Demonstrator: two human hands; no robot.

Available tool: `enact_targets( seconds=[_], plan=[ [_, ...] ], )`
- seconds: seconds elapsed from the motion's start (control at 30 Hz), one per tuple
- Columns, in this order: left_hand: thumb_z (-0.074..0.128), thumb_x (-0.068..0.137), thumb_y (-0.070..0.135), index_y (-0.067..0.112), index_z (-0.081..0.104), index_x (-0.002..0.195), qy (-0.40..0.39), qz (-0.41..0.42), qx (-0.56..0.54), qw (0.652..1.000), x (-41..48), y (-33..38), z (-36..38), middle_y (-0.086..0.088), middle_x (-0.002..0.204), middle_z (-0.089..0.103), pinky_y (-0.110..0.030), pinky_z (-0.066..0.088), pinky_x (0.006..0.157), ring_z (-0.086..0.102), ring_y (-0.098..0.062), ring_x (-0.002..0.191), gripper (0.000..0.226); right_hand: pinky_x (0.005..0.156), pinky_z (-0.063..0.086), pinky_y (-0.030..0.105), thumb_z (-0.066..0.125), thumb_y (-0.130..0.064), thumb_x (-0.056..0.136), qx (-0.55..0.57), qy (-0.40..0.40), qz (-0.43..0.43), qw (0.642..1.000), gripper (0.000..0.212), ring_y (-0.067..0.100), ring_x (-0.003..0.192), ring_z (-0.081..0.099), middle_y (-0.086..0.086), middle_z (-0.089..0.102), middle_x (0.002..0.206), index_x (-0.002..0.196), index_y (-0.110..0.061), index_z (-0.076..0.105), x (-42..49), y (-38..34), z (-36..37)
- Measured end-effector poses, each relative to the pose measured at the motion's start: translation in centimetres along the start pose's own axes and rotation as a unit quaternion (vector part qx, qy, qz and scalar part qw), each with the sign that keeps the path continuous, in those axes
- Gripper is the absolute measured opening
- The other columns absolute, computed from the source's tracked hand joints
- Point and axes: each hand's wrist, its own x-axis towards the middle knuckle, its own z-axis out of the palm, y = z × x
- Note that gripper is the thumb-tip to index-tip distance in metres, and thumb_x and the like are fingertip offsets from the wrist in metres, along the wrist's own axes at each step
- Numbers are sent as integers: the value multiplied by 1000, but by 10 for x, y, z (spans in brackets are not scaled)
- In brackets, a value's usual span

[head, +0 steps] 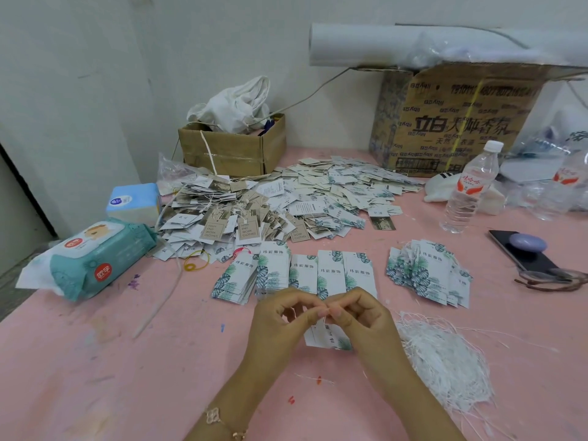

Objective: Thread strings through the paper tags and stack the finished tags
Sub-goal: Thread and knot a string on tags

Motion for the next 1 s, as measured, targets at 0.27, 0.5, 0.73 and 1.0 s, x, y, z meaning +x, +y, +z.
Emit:
enact_targets(
  seconds=[0.27,0.5,0.73,1.0],
  plan=[
    [74,74,43,29,74,76,-6,-13,-8,1000,0,3,1,1,75,71,-34,47,64,58,-16,67,14,82,53,31,74,-54,73,-17,-7,0,1000,36,25,92,67,8,71,93,88,-21,69,2,3,0],
    [69,72,29,18,73,74,32,-135,-219,966,7,11,-3,5,61,61,-15,46,58,52,-5,54,11,98,39,15,56,-48,89,-296,-73,-32,952,36,-5,118,48,-24,57,121,125,-49,54,-1,5,-14],
    [65,73,28,14,64,77,151,-223,-370,889,15,12,-15,1,56,58,-15,45,43,50,-5,42,15,102,35,25,70,-25,85,-359,-152,18,921,45,0,114,43,-26,52,108,99,-65,57,-3,13,-3],
    [65,74,21,9,62,85,260,-204,-472,817,22,11,-27,-1,73,64,-12,53,53,65,-4,58,17,63,38,11,69,-16,85,-252,-68,40,965,21,-2,65,48,-19,59,70,79,-36,68,1,7,-7]
  ],
)
